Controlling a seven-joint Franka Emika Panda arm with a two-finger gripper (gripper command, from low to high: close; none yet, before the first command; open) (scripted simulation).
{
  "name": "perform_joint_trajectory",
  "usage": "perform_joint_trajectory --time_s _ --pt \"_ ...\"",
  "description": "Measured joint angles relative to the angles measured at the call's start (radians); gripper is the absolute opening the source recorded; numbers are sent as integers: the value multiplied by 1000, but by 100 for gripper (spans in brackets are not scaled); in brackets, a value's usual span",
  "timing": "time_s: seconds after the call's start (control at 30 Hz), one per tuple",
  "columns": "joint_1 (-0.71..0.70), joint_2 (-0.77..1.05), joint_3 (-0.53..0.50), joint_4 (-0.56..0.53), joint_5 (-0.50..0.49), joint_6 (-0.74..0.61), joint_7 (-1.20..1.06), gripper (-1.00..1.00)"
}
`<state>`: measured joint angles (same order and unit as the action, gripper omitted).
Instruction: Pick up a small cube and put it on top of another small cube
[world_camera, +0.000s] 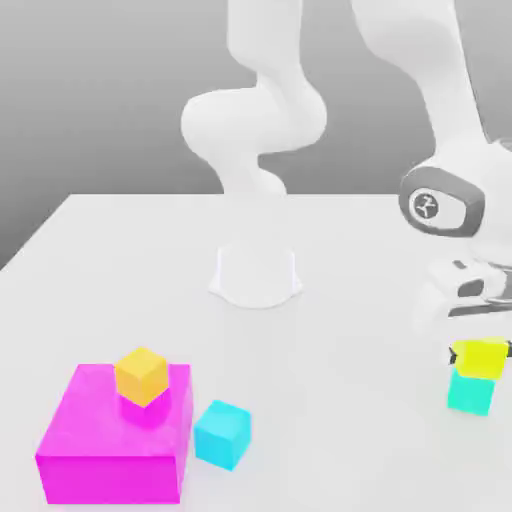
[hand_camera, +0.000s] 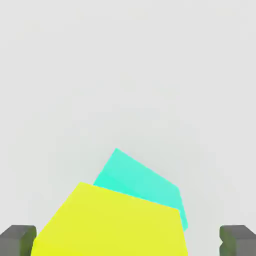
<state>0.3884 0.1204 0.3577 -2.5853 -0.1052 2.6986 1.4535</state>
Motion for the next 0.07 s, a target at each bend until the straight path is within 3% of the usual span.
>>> perform_joint_trajectory --time_s 0.07 --pt "3 -60 10 -2 54 -53 -39 100"
